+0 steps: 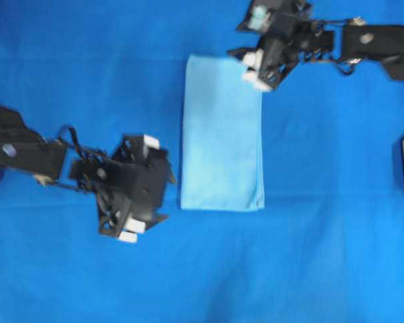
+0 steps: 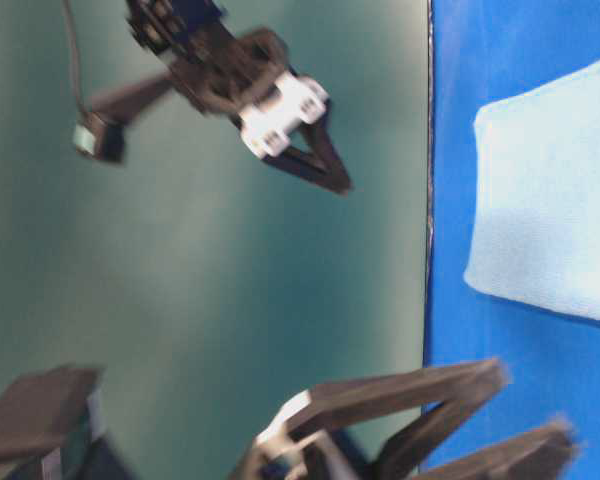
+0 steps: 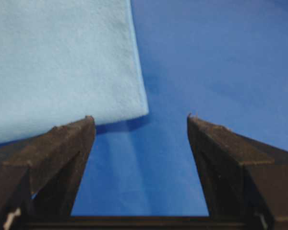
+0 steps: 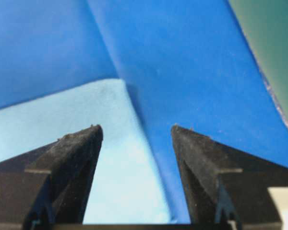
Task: Fold the light blue towel.
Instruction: 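Open both grippers and retract them to the sides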
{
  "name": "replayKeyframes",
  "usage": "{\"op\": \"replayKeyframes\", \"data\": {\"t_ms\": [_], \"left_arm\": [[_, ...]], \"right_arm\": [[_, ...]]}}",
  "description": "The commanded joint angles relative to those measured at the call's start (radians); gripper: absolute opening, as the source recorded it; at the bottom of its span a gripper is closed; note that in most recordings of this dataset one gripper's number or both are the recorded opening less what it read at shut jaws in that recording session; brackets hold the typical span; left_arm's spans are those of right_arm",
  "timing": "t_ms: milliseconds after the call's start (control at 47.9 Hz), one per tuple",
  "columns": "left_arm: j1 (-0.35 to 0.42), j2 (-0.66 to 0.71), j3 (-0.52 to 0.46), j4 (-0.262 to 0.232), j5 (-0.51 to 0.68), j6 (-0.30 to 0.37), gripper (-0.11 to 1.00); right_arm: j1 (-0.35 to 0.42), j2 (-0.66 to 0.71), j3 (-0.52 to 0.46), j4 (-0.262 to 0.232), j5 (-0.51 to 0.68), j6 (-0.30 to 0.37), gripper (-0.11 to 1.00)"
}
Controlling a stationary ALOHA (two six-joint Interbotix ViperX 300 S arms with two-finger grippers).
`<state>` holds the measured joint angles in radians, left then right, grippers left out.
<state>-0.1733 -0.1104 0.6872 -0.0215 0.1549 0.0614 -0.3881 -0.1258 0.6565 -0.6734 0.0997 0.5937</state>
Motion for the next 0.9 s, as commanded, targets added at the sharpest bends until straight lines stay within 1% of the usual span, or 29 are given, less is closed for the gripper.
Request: {"op": "replayKeyframes", "data": {"t_ms": [0, 84, 334, 501, 564, 647, 877], "left_arm": [[0.018, -0.071, 0.011, -0.002, -0.014, -0.002, 0.73], [0.048, -0.115, 0.044, -0.002, -0.052, -0.002, 0.73], [0.158, -0.290, 0.218, -0.002, -0.288, -0.005, 0.72], [0.225, -0.428, 0.331, -0.005, -0.373, -0.028, 0.71], [0.244, -0.468, 0.371, -0.005, -0.407, -0.049, 0.71], [0.250, -0.492, 0.399, -0.005, -0.430, -0.069, 0.71], [0.250, -0.488, 0.411, -0.003, -0.431, -0.075, 0.71]], "right_arm": [[0.025, -0.097, 0.031, 0.008, -0.003, 0.008, 0.62], [0.049, -0.181, 0.091, 0.014, -0.009, 0.028, 0.62], [0.115, -0.411, 0.262, 0.015, -0.052, 0.106, 0.61], [0.117, -0.528, 0.360, 0.015, -0.075, 0.135, 0.61], [0.118, -0.549, 0.391, 0.017, -0.094, 0.143, 0.62], [0.118, -0.551, 0.407, 0.021, -0.109, 0.149, 0.61], [0.118, -0.526, 0.397, 0.021, -0.117, 0.150, 0.61]]}}
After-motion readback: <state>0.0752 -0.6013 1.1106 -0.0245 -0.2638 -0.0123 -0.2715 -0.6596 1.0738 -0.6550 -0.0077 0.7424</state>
